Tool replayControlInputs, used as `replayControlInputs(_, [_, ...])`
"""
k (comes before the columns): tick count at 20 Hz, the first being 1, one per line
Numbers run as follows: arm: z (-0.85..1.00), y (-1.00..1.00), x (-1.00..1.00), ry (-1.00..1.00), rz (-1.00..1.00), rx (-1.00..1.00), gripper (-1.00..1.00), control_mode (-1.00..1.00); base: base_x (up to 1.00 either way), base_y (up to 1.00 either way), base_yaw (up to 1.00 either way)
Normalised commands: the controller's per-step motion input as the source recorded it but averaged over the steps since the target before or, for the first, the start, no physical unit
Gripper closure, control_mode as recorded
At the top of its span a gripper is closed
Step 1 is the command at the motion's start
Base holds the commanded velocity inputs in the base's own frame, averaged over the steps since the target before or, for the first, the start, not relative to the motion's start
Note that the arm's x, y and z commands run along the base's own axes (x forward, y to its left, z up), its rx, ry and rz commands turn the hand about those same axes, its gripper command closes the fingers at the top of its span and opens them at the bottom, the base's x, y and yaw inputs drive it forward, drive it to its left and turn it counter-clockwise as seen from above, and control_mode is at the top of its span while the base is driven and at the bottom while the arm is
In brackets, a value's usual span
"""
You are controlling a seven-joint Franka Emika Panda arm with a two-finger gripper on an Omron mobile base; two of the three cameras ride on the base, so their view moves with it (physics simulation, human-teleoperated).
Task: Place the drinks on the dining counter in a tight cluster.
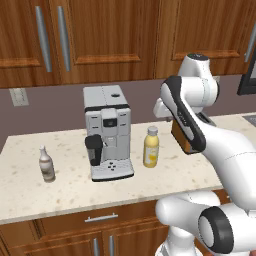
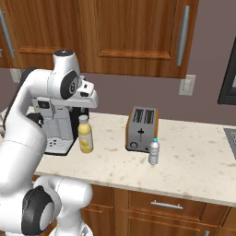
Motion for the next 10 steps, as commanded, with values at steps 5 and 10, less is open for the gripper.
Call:
replayControlInputs(5, [0.0, 0.0, -0.09, -0.01, 0.0, 0.0, -1.0, -1.0, 0.0, 0.0, 0.0])
replayControlInputs(10, [0.0, 0.0, -0.27, -0.1, 0.0, 0.0, -1.0, -1.0, 0.0, 0.0, 0.0])
